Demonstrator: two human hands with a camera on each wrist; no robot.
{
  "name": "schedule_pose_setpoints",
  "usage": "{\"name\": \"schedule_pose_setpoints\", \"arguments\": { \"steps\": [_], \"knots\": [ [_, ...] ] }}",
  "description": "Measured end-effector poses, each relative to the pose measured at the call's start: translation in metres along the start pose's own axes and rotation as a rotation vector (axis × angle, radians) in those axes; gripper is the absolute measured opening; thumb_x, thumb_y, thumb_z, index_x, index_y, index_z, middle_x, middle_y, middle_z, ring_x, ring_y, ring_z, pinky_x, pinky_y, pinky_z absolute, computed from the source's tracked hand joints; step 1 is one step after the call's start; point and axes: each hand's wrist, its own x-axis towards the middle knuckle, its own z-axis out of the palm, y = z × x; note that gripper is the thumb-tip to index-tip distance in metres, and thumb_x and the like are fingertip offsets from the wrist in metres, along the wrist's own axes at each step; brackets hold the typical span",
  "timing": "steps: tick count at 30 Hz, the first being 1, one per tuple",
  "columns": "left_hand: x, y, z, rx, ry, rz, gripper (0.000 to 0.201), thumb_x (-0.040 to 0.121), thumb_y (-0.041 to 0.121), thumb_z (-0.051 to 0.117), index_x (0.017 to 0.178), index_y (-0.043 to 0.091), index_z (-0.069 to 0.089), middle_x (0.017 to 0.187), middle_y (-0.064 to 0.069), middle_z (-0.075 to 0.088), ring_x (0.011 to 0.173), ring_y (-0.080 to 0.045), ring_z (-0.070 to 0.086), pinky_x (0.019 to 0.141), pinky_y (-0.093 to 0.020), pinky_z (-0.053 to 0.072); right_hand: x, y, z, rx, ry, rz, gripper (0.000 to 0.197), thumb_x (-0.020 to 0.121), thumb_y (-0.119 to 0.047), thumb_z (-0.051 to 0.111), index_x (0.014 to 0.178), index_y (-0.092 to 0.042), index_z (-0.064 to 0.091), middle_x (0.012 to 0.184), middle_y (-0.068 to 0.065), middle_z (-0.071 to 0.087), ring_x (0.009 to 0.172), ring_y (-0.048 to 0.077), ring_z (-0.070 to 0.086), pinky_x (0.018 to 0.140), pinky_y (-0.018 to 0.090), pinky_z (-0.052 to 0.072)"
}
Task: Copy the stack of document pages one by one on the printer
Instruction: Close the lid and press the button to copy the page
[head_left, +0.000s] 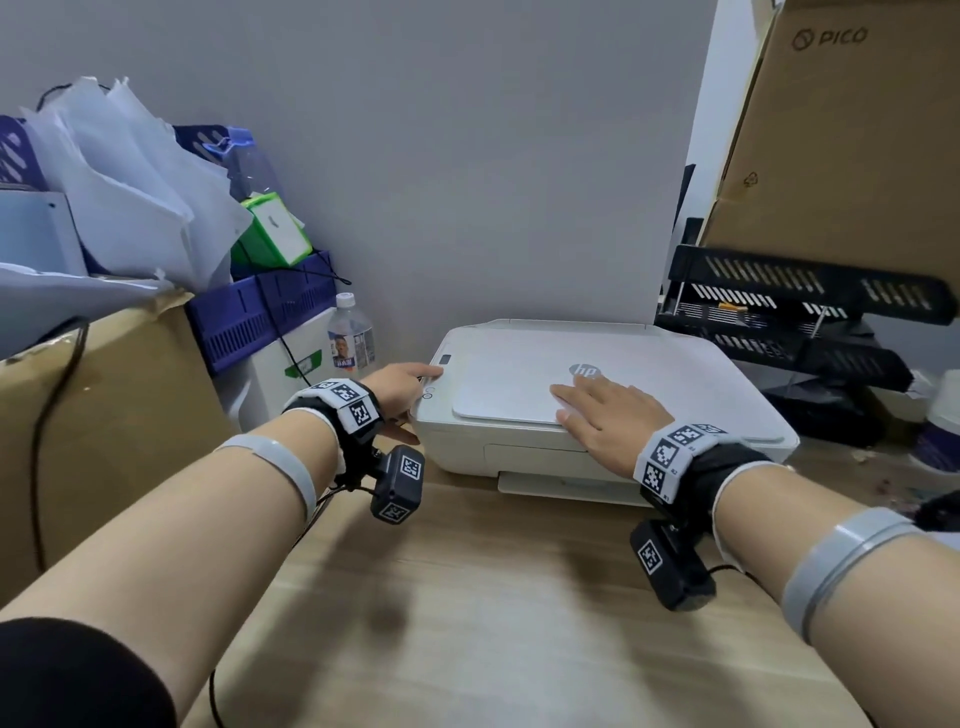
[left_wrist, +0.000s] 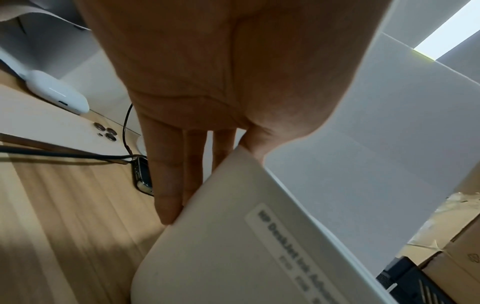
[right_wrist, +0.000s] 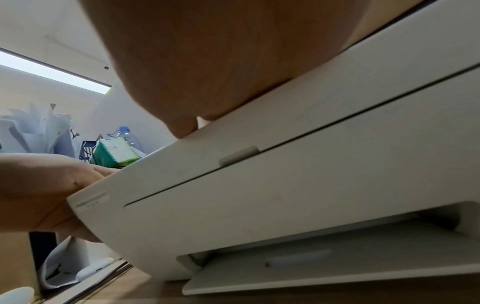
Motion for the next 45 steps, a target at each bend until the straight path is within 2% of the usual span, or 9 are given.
{"name": "schedule_pose_setpoints", "arguments": {
  "steps": [2, 6, 11, 16, 20, 30, 35, 41, 45],
  "knots": [
    [-0.002, 0.0, 0.003, -0.008, 0.021, -0.003, 0.057, 0.095, 0.0, 0.033, 0.135, 0.032, 0.057, 0.114, -0.007, 0.062, 0.102, -0.038, 0.066, 0.071, -0.053, 0.061, 0.0, 0.0, 0.001, 0.001, 0.007, 0.005, 0.052, 0.102, -0.053, 0.016, 0.151, -0.039, 0.024, 0.162, -0.007, 0.019, 0.149, 0.015, 0.017, 0.121, 0.047, 0.013],
    [-0.006, 0.002, 0.007, 0.045, 0.02, 0.022, 0.062, 0.09, -0.01, 0.046, 0.137, 0.03, 0.054, 0.141, -0.007, 0.05, 0.114, -0.042, 0.059, 0.074, -0.058, 0.059, -0.001, 0.001, 0.003, 0.003, 0.025, 0.01, 0.052, 0.102, -0.053, 0.016, 0.151, -0.04, 0.024, 0.162, -0.007, 0.02, 0.149, 0.014, 0.017, 0.121, 0.046, 0.012],
    [-0.01, 0.0, 0.005, 0.05, 0.009, 0.039, 0.061, 0.088, -0.008, 0.052, 0.135, 0.031, 0.051, 0.15, -0.002, 0.036, 0.111, -0.042, 0.059, 0.071, -0.056, 0.06, 0.001, 0.002, 0.005, -0.008, 0.037, 0.005, 0.052, 0.101, -0.054, 0.015, 0.151, -0.04, 0.024, 0.162, -0.008, 0.02, 0.149, 0.014, 0.018, 0.121, 0.046, 0.014],
    [-0.014, -0.002, 0.003, -0.018, -0.015, 0.042, 0.062, 0.088, -0.009, 0.049, 0.138, 0.028, 0.048, 0.124, -0.007, 0.057, 0.093, -0.034, 0.066, 0.069, -0.051, 0.061, 0.004, 0.004, 0.008, -0.012, 0.045, 0.003, 0.054, 0.1, -0.055, 0.013, 0.151, -0.041, 0.023, 0.162, -0.007, 0.02, 0.149, 0.014, 0.019, 0.12, 0.046, 0.016],
    [-0.019, 0.001, 0.005, -0.017, -0.01, 0.029, 0.062, 0.09, -0.008, 0.048, 0.14, 0.029, 0.05, 0.125, -0.008, 0.057, 0.108, -0.039, 0.062, 0.067, -0.047, 0.061, 0.003, 0.004, 0.009, -0.014, 0.05, 0.005, 0.054, 0.1, -0.055, 0.014, 0.151, -0.041, 0.023, 0.163, -0.008, 0.019, 0.149, 0.014, 0.018, 0.12, 0.046, 0.016],
    [-0.019, 0.002, 0.007, -0.001, -0.001, 0.017, 0.065, 0.09, -0.01, 0.046, 0.14, 0.031, 0.05, 0.131, -0.011, 0.053, 0.111, -0.042, 0.06, 0.079, -0.056, 0.058, 0.005, 0.007, 0.011, -0.011, 0.064, 0.001, 0.054, 0.099, -0.056, 0.013, 0.15, -0.041, 0.024, 0.161, -0.008, 0.022, 0.148, 0.014, 0.02, 0.12, 0.047, 0.016],
    [-0.021, 0.003, 0.006, -0.01, -0.02, 0.022, 0.065, 0.088, -0.011, 0.051, 0.14, 0.029, 0.05, 0.129, -0.01, 0.052, 0.111, -0.043, 0.06, 0.076, -0.055, 0.059, 0.006, 0.007, 0.012, -0.011, 0.06, 0.004, 0.053, 0.1, -0.056, 0.014, 0.15, -0.042, 0.024, 0.161, -0.007, 0.023, 0.148, 0.014, 0.021, 0.12, 0.046, 0.017],
    [-0.024, 0.002, 0.005, -0.036, -0.053, 0.046, 0.054, 0.088, -0.004, 0.054, 0.126, 0.034, 0.053, 0.115, -0.002, 0.065, 0.101, -0.031, 0.065, 0.08, -0.05, 0.059, 0.005, 0.006, 0.011, -0.013, 0.061, 0.008, 0.053, 0.1, -0.055, 0.015, 0.15, -0.042, 0.024, 0.161, -0.008, 0.022, 0.148, 0.013, 0.02, 0.12, 0.046, 0.016],
    [-0.025, 0.002, 0.005, -0.036, -0.046, 0.039, 0.05, 0.093, -0.006, 0.042, 0.117, 0.037, 0.056, 0.093, 0.004, 0.069, 0.076, -0.021, 0.066, 0.058, -0.035, 0.061, 0.006, 0.007, 0.012, -0.017, 0.066, 0.005, 0.053, 0.1, -0.055, 0.016, 0.15, -0.042, 0.025, 0.161, -0.008, 0.023, 0.148, 0.014, 0.02, 0.12, 0.046, 0.016]
  ]
}}
